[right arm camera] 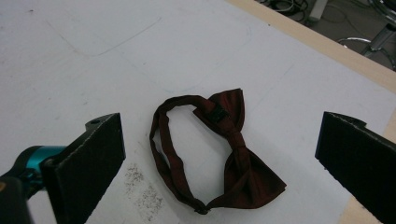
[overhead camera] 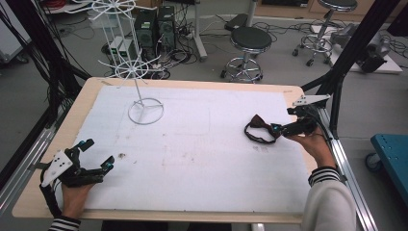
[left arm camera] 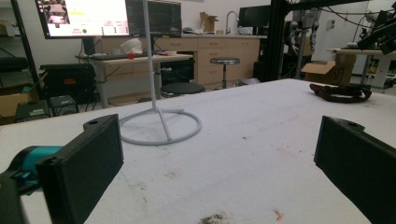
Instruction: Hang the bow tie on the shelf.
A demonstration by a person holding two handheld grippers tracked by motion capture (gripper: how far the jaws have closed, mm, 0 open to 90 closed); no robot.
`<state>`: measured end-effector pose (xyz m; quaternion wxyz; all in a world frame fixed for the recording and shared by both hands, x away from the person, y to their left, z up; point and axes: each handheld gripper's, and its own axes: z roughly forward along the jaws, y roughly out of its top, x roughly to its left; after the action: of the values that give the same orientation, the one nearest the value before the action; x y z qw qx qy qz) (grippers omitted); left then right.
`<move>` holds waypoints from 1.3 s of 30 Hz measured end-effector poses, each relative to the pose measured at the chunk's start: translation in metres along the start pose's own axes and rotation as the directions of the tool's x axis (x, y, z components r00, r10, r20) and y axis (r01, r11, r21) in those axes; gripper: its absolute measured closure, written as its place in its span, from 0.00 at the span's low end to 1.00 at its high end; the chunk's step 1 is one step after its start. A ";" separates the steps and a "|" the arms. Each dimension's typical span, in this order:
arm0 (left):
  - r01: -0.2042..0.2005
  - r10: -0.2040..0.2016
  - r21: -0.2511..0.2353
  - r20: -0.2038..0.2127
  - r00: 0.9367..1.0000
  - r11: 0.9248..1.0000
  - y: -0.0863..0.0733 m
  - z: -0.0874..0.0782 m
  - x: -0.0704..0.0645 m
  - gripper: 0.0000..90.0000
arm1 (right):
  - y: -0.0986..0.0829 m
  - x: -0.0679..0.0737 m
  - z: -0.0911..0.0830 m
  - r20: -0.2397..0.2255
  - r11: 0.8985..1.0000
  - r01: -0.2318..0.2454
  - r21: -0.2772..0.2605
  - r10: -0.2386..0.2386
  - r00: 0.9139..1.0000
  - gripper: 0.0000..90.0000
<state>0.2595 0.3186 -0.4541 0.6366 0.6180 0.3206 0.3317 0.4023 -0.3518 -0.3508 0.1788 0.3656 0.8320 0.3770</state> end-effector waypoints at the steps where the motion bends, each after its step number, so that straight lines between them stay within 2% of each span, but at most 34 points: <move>1: -0.001 0.001 0.001 0.000 1.000 1.000 0.000 0.000 0.000 0.02 | 0.001 -0.002 0.002 0.001 1.000 -0.001 0.010 0.001 1.000 0.01; 2: -0.003 0.003 0.002 0.001 1.000 1.000 0.000 0.000 0.000 0.02 | 0.000 -0.007 0.006 0.006 1.000 0.000 0.011 0.000 1.000 0.01; 4: -0.004 0.004 0.002 0.001 1.000 1.000 0.000 0.000 0.000 0.02 | -0.001 -0.009 0.007 0.012 1.000 -0.007 0.020 0.007 1.000 0.01; 6: -0.004 0.004 0.002 0.000 1.000 1.000 0.000 0.000 0.000 0.02 | -0.005 -0.015 0.016 0.011 0.998 -0.010 0.070 0.010 1.000 0.01; 13: -0.007 0.007 0.003 -0.003 1.000 1.000 0.000 0.000 0.000 0.02 | -0.011 -0.023 0.033 0.011 0.991 -0.020 0.134 0.019 1.000 0.01; 16: -0.007 0.007 0.004 -0.004 1.000 1.000 0.000 0.000 0.000 0.02 | -0.013 -0.024 0.043 0.032 0.982 -0.007 0.188 0.001 0.999 0.01; 24: -0.007 0.007 0.003 -0.005 1.000 1.000 0.000 0.000 -0.001 0.02 | -0.015 -0.026 0.052 0.040 0.969 -0.012 0.248 0.003 0.999 0.01; 26: -0.008 0.008 0.003 -0.005 1.000 1.000 0.000 0.000 -0.001 0.02 | -0.016 -0.026 0.054 0.044 0.962 -0.003 0.273 -0.009 0.999 0.01; 32: -0.008 0.008 0.004 -0.004 1.000 1.000 0.000 0.000 -0.001 0.02 | -0.019 -0.030 0.059 0.049 0.958 -0.020 0.285 0.006 0.999 0.03; 34: -0.007 0.007 0.004 -0.004 1.000 1.000 0.000 0.000 -0.001 0.02 | -0.021 -0.032 0.064 0.052 0.951 -0.030 0.309 0.015 0.999 0.06; 37: -0.007 0.007 0.003 -0.005 1.000 1.000 0.000 0.000 0.000 0.02 | -0.022 -0.032 0.066 0.049 0.947 -0.042 0.320 0.028 0.998 0.06; 38: -0.007 0.007 0.003 -0.005 1.000 1.000 0.000 0.000 0.000 0.02 | -0.024 -0.033 0.069 0.055 0.940 -0.044 0.339 0.027 0.998 0.06; 39: -0.007 0.007 0.003 -0.005 1.000 1.000 0.000 0.000 0.000 0.02 | -0.024 -0.033 0.069 0.055 0.940 -0.044 0.339 0.027 0.998 0.06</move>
<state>0.2594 0.3181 -0.4540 0.6336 0.6194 0.3205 0.3349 0.4530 -0.3531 -0.4133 0.1268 0.4151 0.8732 0.2219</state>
